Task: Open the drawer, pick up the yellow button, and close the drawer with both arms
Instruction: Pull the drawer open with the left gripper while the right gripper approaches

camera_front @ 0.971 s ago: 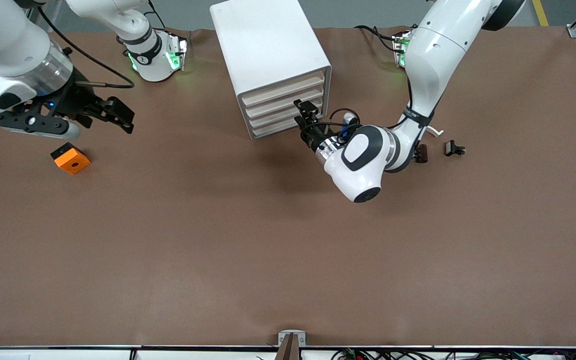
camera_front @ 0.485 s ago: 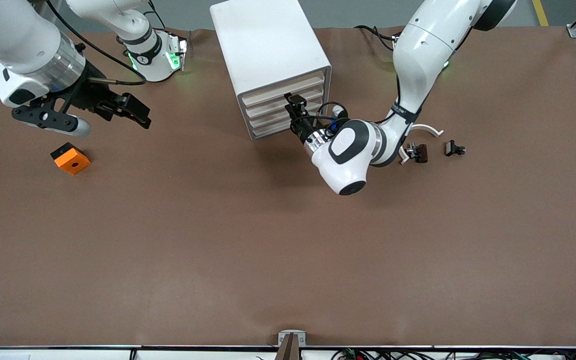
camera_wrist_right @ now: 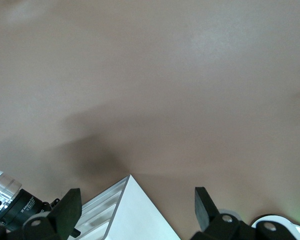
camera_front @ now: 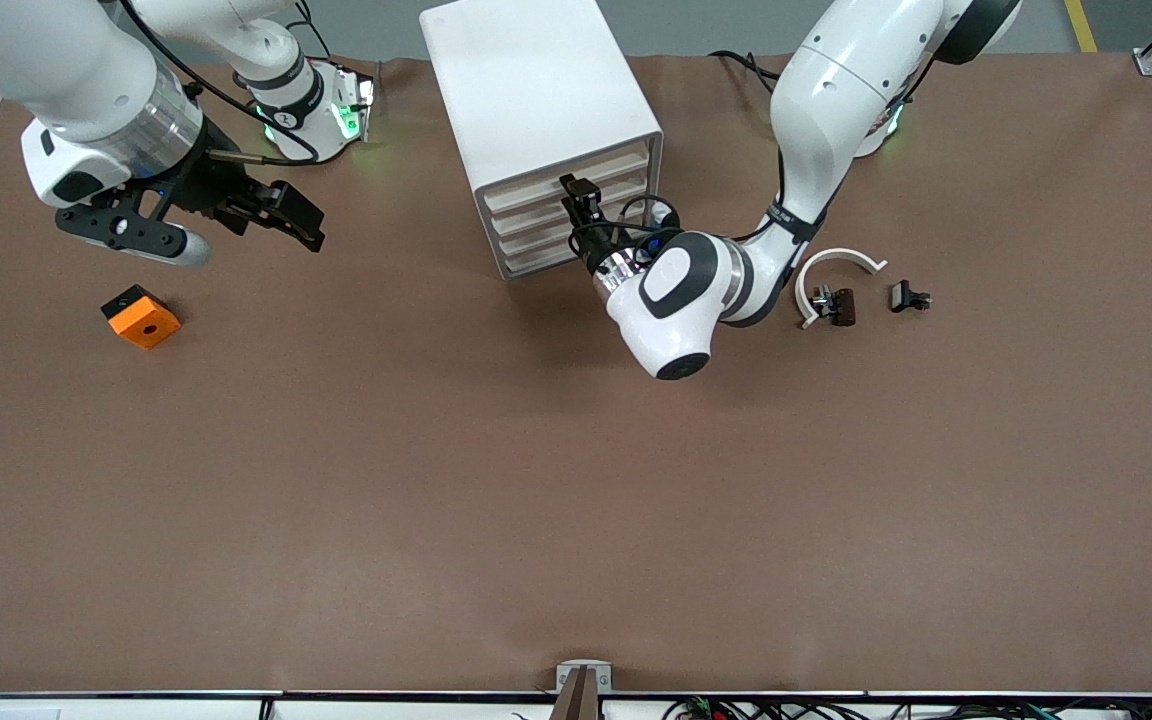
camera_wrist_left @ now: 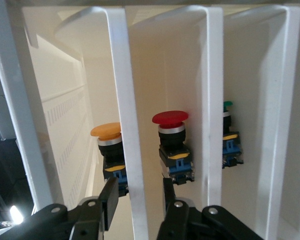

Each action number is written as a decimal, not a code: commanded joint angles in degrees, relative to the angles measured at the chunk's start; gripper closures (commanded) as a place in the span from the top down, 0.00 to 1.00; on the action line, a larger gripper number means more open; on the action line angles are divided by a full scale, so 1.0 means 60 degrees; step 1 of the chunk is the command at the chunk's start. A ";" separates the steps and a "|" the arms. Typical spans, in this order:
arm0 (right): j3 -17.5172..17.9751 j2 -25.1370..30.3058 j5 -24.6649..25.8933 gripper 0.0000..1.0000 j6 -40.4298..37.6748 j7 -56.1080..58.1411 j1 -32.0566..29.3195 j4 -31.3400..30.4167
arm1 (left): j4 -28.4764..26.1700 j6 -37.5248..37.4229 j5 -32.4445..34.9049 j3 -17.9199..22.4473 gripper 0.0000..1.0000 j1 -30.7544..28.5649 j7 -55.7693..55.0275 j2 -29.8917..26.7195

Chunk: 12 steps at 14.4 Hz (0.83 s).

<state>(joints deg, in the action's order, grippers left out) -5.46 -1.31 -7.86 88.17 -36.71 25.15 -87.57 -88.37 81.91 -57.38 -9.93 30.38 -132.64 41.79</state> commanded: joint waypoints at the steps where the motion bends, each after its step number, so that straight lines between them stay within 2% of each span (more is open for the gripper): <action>1: -0.0086 -0.0133 -0.0096 1.00 -0.0076 -0.0166 0.0188 0.0239 | 0.0095 -0.0116 -0.0178 -0.0059 0.43 0.0049 -0.0319 0.0125; 4: -0.0071 -0.0162 -0.0096 1.00 -0.0076 -0.0371 0.0218 0.0239 | 0.0095 -0.0116 -0.0178 -0.0074 0.12 0.0166 -0.0407 0.0198; 6: -0.0086 -0.0177 -0.0096 1.00 -0.0061 -0.0371 0.0218 0.0239 | 0.0081 -0.0116 -0.0178 -0.0059 0.00 0.0270 -0.0407 0.0213; 12: -0.0086 -0.0265 -0.0066 1.00 -0.0076 -0.0545 0.0232 0.0254 | 0.0198 -0.0101 -0.0105 0.0058 0.00 -0.0139 -0.0392 0.0360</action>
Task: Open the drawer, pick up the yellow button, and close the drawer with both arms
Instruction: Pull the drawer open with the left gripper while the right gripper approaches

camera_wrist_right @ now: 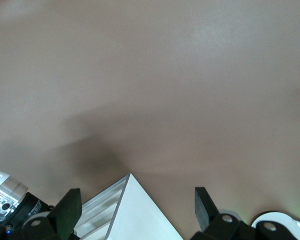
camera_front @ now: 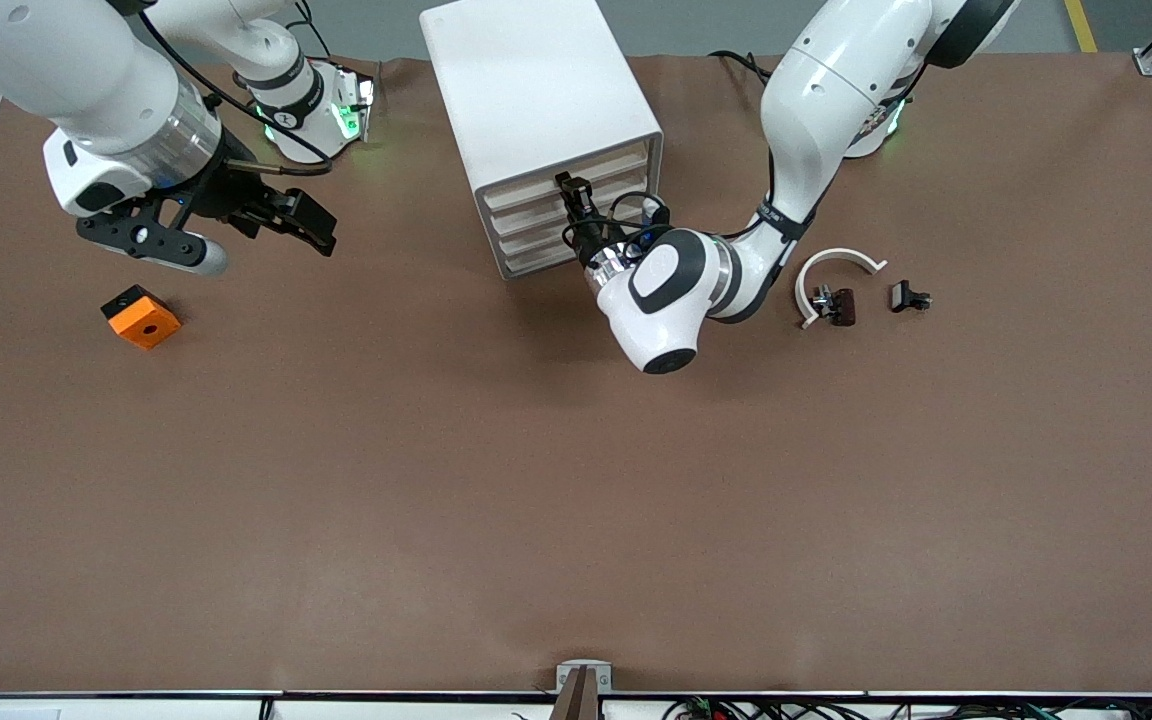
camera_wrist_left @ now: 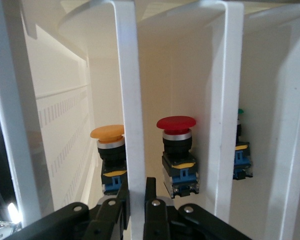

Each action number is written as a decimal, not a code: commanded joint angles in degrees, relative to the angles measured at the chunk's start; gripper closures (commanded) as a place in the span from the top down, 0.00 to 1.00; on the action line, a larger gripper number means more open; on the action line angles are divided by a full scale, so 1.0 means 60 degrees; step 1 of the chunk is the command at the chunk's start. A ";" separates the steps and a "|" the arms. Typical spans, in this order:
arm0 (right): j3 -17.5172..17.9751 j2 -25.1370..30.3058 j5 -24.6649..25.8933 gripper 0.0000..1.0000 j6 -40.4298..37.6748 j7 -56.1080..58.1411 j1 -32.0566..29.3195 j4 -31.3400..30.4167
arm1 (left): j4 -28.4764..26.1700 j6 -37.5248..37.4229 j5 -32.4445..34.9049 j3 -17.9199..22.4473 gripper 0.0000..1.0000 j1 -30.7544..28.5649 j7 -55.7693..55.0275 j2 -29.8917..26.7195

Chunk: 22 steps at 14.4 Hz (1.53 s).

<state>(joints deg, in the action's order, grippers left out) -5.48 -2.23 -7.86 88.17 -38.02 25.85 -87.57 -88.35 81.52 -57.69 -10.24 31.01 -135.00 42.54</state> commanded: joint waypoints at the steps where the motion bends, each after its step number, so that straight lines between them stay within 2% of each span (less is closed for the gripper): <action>1: -0.0083 -0.0141 -0.0095 1.00 -0.0076 -0.0604 0.0101 0.0298 | 0.0209 -0.0037 -0.0053 0.0109 0.00 -0.0464 -0.0015 0.0234; 7: -0.0069 -0.0390 -0.0067 1.00 -0.0076 -0.2536 0.0816 0.0591 | 0.0676 0.0050 0.0006 0.0182 0.00 -0.1520 0.0087 0.0278; 12: -0.0083 -0.0727 -0.0052 1.00 -0.0062 -0.5289 0.1988 0.0811 | 0.1101 0.0095 -0.0009 0.0782 0.00 -0.1609 0.0146 0.0322; 13: -0.0083 -0.0829 -0.0052 1.00 -0.0062 -0.5772 0.2208 0.0811 | 0.1218 0.0109 -0.0009 0.0870 0.05 -0.1623 0.0146 0.0322; 14: -0.0083 -0.0917 -0.0052 1.00 -0.0047 -0.6314 0.2457 0.0811 | 0.1365 0.0109 -0.0023 0.0958 0.23 -0.1624 0.0146 0.0322; 15: -0.0083 -0.1019 -0.0037 1.00 0.0025 -0.6870 0.2691 0.0811 | 0.1468 0.0109 -0.0023 0.1002 0.46 -0.1638 0.0160 0.0308; 16: -0.0083 -0.1136 -0.0037 1.00 0.0157 -0.7557 0.2926 0.0811 | 0.1527 0.0095 -0.0009 0.1003 0.80 -0.1711 0.0189 0.0279; 18: -0.0083 -0.1429 -0.0023 1.00 0.0450 -0.8498 0.3380 0.0811 | 0.1615 0.0051 0.0035 0.1003 1.00 -0.1857 0.0175 0.0235; 22: -0.0083 -0.2102 0.0051 1.00 0.1196 -0.9933 0.4187 0.0811 | 0.2126 -0.0008 0.0094 0.1017 1.00 -0.2443 0.0161 0.0205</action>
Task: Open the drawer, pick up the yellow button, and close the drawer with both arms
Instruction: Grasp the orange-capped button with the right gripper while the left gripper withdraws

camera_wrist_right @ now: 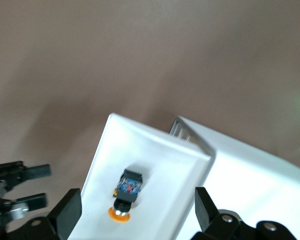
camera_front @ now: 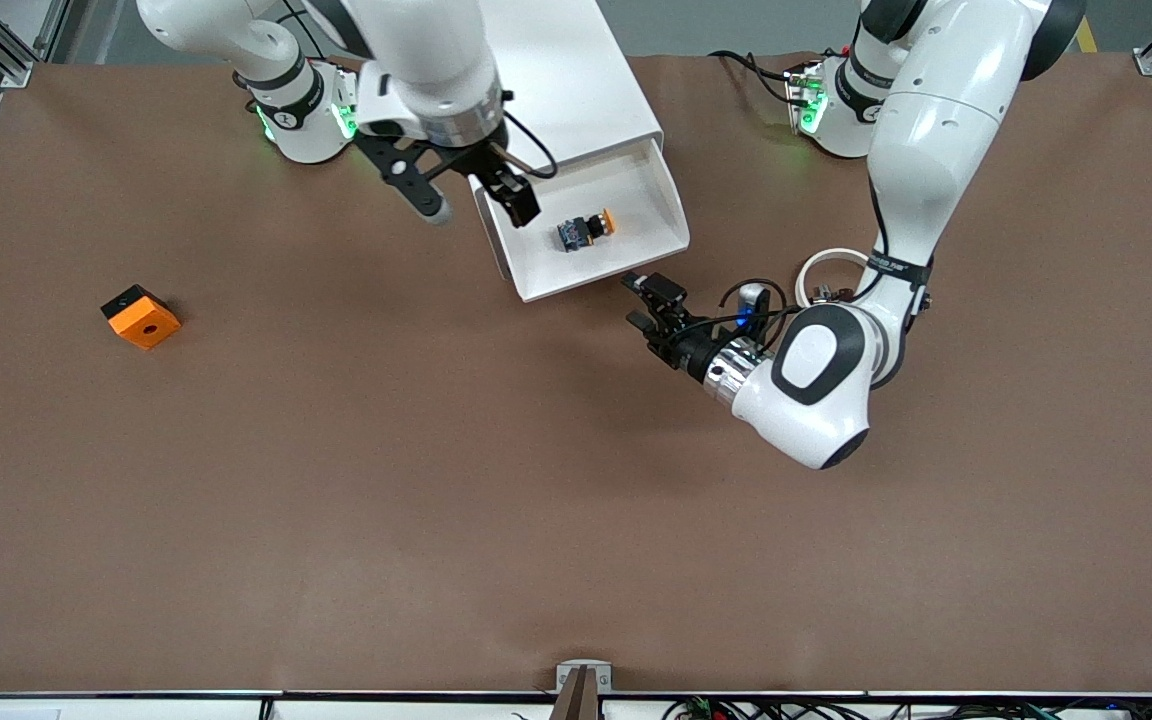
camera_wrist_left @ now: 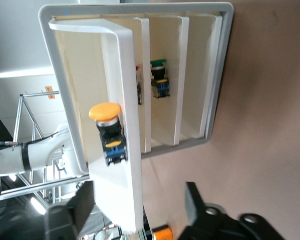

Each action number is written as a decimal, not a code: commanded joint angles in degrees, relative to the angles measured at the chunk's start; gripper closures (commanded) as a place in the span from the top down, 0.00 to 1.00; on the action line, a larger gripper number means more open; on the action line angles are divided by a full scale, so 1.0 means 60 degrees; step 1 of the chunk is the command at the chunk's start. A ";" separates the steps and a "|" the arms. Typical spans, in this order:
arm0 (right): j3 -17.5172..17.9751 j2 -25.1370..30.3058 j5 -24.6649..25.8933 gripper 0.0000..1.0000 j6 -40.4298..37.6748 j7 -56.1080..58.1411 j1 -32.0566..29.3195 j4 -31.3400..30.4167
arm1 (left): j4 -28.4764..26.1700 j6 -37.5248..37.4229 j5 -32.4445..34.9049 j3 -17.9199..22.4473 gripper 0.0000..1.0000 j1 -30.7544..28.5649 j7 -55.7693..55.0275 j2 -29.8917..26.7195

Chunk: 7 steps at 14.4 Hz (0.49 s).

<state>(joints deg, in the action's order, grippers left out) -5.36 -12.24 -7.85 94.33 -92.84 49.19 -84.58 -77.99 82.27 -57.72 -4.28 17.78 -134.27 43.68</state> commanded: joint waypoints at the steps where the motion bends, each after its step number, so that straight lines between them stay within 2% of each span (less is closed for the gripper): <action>1: -0.0103 -0.0624 0.0063 1.00 0.0274 -0.1047 0.0443 0.0313 | 0.0532 -0.0132 0.0344 0.0156 1.00 -0.0311 0.0054 0.0001; 5: -0.0103 -0.1079 -0.0010 1.00 0.0712 -0.1064 0.0576 0.0284 | 0.1528 -0.0001 0.2568 0.0538 1.00 -0.0341 0.0476 -0.0057; 7: -0.0103 -0.1342 -0.0083 1.00 0.0802 -0.1151 0.0663 0.0284 | 0.1544 -0.0001 0.3739 0.0873 1.00 -0.0385 0.2751 -0.0539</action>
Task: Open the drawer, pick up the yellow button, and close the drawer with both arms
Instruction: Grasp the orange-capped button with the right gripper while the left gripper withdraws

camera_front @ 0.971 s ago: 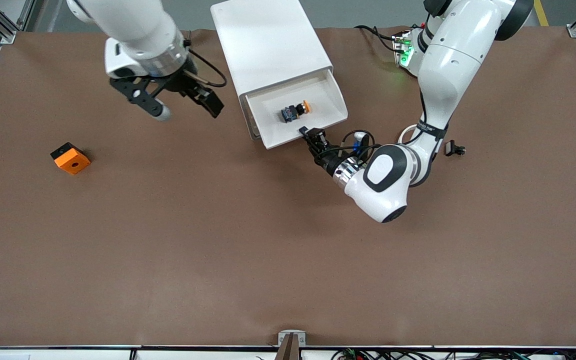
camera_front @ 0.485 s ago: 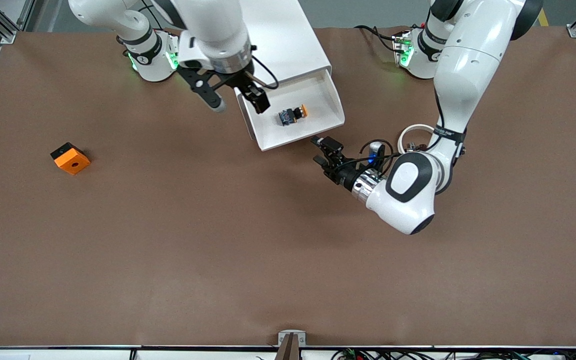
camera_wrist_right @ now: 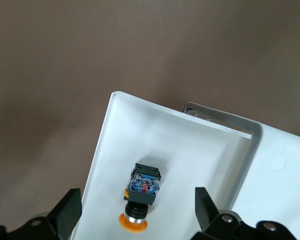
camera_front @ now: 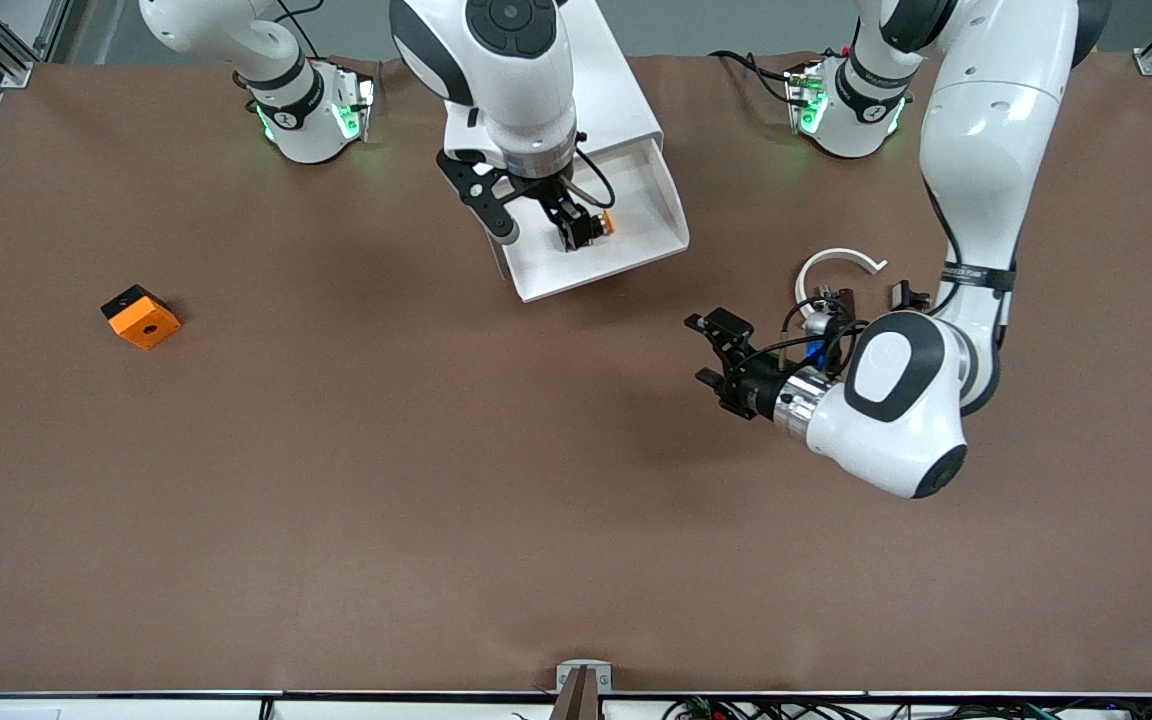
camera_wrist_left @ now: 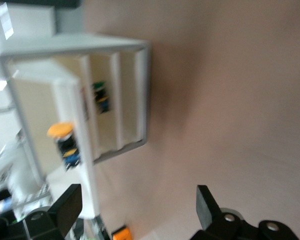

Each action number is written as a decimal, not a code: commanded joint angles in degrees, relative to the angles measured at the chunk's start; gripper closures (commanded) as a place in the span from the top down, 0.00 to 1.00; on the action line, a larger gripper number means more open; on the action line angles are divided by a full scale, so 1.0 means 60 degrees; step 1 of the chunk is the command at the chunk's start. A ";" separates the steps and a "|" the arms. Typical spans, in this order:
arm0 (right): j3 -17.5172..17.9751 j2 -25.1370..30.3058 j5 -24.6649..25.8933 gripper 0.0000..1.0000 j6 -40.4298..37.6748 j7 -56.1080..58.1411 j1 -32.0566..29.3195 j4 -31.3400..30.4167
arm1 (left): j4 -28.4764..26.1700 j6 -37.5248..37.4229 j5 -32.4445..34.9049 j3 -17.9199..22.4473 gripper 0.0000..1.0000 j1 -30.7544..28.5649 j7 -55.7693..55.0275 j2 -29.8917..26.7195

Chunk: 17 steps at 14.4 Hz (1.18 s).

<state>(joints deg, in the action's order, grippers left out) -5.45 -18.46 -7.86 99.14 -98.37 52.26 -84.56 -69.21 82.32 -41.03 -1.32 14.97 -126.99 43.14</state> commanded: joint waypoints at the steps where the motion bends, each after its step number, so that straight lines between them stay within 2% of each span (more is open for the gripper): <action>1: -0.0088 -0.0409 -0.0052 1.00 0.0073 -0.0274 0.0254 0.0279 | 0.0065 -0.0023 0.1878 0.0541 1.00 0.0113 0.3175 -0.0654; 2: -0.0088 -0.0526 -0.0067 1.00 0.0117 -0.0275 0.0270 0.0279 | 0.0050 -0.0023 0.2438 0.0572 1.00 0.0128 0.4496 -0.0859; 8: -0.0088 -0.1127 -0.0038 1.00 0.0264 -0.0260 0.0532 0.0265 | -0.0038 -0.0008 0.5106 0.0762 1.00 0.0083 0.9173 -0.1299; 10: -0.0088 -0.1347 0.0021 1.00 0.0337 -0.0274 0.0738 0.0265 | -0.0096 0.0006 0.5490 0.0748 1.00 0.0040 1.0378 -0.1650; 14: -0.0088 -0.1509 -0.0038 1.00 0.0528 -0.0216 0.0739 0.0235 | -0.0680 0.0152 0.5506 0.0748 1.00 -0.0515 1.3000 -0.2296; 15: -0.0088 -0.1509 -0.0052 0.94 0.0528 -0.0114 0.0739 0.0235 | -0.1016 0.0385 0.5506 0.0748 1.00 -0.0647 1.3629 -0.2485; 17: -0.0088 -0.1509 -0.0067 0.67 0.0528 -0.0070 0.0724 0.0235 | -0.2214 0.1436 0.5506 0.0748 1.00 -0.0809 1.4861 -0.3187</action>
<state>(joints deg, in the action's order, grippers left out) -5.57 -26.97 -7.87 102.72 -99.17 56.38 -84.53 -73.22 85.13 -8.73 3.18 10.72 -44.22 29.73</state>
